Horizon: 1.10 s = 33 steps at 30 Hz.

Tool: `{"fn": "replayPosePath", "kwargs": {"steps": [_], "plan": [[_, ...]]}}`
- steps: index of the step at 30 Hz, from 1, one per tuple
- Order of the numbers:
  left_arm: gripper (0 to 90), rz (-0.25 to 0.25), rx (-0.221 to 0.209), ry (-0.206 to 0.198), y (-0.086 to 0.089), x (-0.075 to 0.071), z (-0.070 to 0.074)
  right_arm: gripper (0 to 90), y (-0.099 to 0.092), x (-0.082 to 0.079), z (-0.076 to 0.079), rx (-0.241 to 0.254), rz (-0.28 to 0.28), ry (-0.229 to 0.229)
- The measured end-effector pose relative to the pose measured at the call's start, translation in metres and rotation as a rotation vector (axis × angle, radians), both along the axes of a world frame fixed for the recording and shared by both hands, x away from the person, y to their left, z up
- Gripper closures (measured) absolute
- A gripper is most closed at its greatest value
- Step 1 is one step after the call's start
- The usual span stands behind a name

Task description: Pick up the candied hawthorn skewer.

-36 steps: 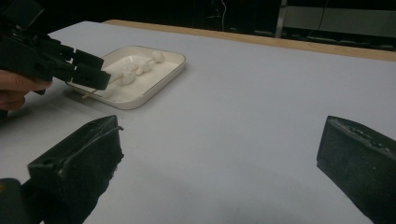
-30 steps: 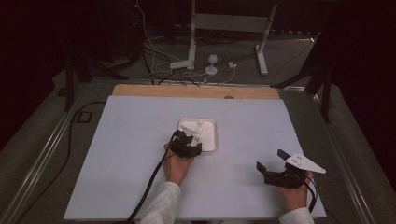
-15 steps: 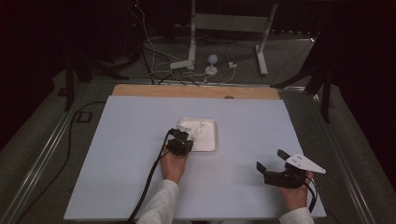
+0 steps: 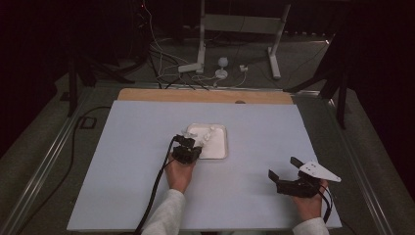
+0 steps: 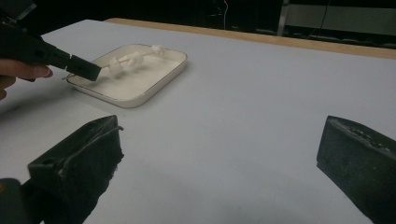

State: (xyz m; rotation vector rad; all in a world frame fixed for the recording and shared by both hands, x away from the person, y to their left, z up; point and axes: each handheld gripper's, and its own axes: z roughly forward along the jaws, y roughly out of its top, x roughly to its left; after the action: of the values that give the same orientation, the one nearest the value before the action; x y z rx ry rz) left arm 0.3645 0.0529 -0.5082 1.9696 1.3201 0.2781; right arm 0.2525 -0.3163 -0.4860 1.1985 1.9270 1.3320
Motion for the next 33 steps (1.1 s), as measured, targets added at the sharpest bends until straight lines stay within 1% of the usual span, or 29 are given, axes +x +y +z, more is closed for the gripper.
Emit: {"fn": "replayPosePath", "kwargs": {"steps": [7, 8, 10, 11, 15, 19, 22, 25, 27, 28, 33], "plan": [[89.8, 0.000, -0.017, -0.020, 0.005, -0.003, 0.006, 0.0, 0.000, 0.000, 0.000, 0.000, -0.001, 0.002], [89.7, 0.001, -0.026, -0.020, 0.007, -0.004, 0.007, 0.0, -0.001, 0.000, 0.000, -0.001, -0.001, 0.001], [89.7, 0.001, -0.069, -0.022, 0.011, -0.006, 0.008, 0.0, -0.001, 0.000, 0.000, 0.000, -0.001, 0.001], [89.7, 0.001, -0.083, -0.025, 0.015, -0.007, 0.010, 0.0, -0.001, 0.000, 0.000, 0.001, -0.002, 0.002], [89.7, 0.001, -0.091, -0.037, 0.022, -0.012, 0.014, 0.0, 0.000, -0.001, 0.000, -0.001, -0.001, 0.003], [89.7, -0.002, -0.109, -0.052, 0.027, -0.016, 0.018, 0.0, 0.000, -0.001, 0.000, -0.002, 0.000, 0.003], [89.7, -0.003, -0.112, -0.064, 0.031, -0.018, 0.021, 0.0, 0.000, -0.001, 0.000, 0.000, -0.002, 0.002], [89.7, -0.013, -0.120, -0.077, 0.035, -0.021, 0.024, 0.0, -0.001, -0.001, 0.000, 0.005, -0.007, 0.003], [89.7, -0.022, -0.133, -0.099, 0.040, -0.024, 0.026, 0.0, -0.001, -0.001, 0.000, 0.006, -0.007, 0.003], [89.7, -0.024, -0.141, -0.104, 0.043, -0.025, 0.027, 0.0, -0.001, -0.001, 0.000, 0.005, -0.007, 0.003], [89.7, -0.015, -0.153, -0.122, 0.057, -0.033, 0.031, 0.0, -0.002, -0.002, 0.000, 0.004, -0.008, 0.001]]}}
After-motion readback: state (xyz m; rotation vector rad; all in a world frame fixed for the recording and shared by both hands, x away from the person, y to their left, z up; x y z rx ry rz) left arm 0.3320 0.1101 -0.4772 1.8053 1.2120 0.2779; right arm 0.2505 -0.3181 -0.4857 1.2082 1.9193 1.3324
